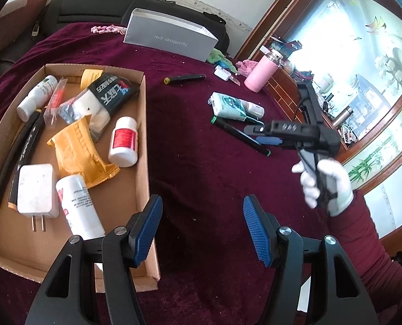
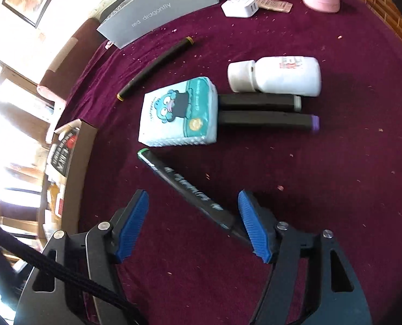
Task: Organize objects
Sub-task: 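Grasp the green-capped black marker with the right gripper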
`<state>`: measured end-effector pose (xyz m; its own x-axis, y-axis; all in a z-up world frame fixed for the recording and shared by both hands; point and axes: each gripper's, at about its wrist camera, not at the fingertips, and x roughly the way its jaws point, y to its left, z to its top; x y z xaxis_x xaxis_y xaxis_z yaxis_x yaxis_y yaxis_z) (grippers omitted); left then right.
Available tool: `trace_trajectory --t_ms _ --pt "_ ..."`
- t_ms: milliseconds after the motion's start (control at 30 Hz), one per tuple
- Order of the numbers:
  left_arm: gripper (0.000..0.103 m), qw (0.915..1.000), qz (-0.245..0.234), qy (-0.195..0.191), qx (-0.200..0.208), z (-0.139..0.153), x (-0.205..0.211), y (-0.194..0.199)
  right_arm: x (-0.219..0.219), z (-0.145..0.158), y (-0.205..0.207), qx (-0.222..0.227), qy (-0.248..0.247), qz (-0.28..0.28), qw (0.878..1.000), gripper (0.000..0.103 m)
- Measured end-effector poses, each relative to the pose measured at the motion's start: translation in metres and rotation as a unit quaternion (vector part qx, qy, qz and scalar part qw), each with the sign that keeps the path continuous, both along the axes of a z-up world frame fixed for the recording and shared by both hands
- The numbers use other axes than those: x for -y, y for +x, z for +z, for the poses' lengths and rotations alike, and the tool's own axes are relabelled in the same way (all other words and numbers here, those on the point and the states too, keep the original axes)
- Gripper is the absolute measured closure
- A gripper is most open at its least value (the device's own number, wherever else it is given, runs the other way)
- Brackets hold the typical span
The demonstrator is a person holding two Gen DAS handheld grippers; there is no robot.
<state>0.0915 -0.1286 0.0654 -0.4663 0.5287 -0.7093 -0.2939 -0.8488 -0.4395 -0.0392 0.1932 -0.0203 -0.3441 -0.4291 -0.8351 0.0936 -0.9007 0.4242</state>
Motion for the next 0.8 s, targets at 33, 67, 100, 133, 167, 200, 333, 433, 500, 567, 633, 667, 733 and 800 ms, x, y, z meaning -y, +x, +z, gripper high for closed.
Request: trace_trajectory --t_ms 33,67,100,133,167,200,333,433,500,567,633,667,733,800 --pt "0.047 1.0000 -0.001 -0.003 -0.001 0.001 -0.003 -0.002 0.003 0.003 0.004 -0.018 0.030 -0.004 0.999 0.035" --pt "0.047 1.0000 -0.002 -0.006 -0.001 0.002 -0.006 -0.003 0.008 0.003 0.005 -0.034 0.055 -0.005 0.998 0.036" --pt "0.047 1.0000 -0.002 -0.010 -0.001 0.003 -0.007 -0.004 0.013 0.004 0.009 -0.048 0.070 -0.001 0.996 0.036" --pt "0.047 0.9999 -0.001 -0.014 -0.001 0.004 -0.011 -0.006 0.019 0.001 0.012 -0.056 0.076 0.008 0.995 0.042" --pt "0.047 0.9999 0.000 -0.016 0.000 0.005 -0.013 -0.008 0.024 -0.001 0.014 -0.063 0.086 0.015 0.994 0.045" --pt "0.047 0.9998 0.001 -0.018 0.002 0.005 -0.015 -0.010 0.032 -0.001 0.018 -0.079 0.116 0.016 0.990 0.047" --pt "0.047 0.9991 0.000 -0.041 -0.012 0.017 -0.033 -0.022 0.049 -0.001 0.022 -0.110 0.209 0.014 0.972 0.082" --pt "0.047 0.9973 -0.014 -0.066 -0.027 0.026 -0.055 -0.033 0.042 -0.001 0.022 -0.097 0.196 -0.004 0.976 0.091" --pt "0.047 0.9952 -0.025 -0.086 -0.038 0.030 -0.069 -0.042 0.026 -0.002 0.027 -0.093 0.178 -0.023 0.979 0.091" --pt "0.047 0.9932 -0.035 -0.101 -0.046 0.032 -0.089 -0.059 0.005 -0.003 0.035 -0.097 0.143 -0.048 0.984 0.091" --pt "0.047 0.9933 -0.035 -0.101 -0.043 0.031 -0.105 -0.083 -0.016 -0.006 0.042 -0.101 0.085 -0.067 0.989 0.091" --pt "0.047 0.9937 -0.029 -0.101 -0.040 0.030 -0.109 -0.095 -0.023 -0.008 0.043 -0.102 0.059 -0.074 0.990 0.091" --pt "0.047 0.9919 -0.013 -0.120 -0.040 0.024 -0.120 -0.129 -0.034 -0.010 0.043 -0.096 0.022 -0.081 0.992 0.091" --pt "0.047 0.9844 -0.006 -0.167 -0.053 0.018 -0.132 -0.156 -0.035 -0.011 0.042 -0.093 0.010 -0.084 0.992 0.091"
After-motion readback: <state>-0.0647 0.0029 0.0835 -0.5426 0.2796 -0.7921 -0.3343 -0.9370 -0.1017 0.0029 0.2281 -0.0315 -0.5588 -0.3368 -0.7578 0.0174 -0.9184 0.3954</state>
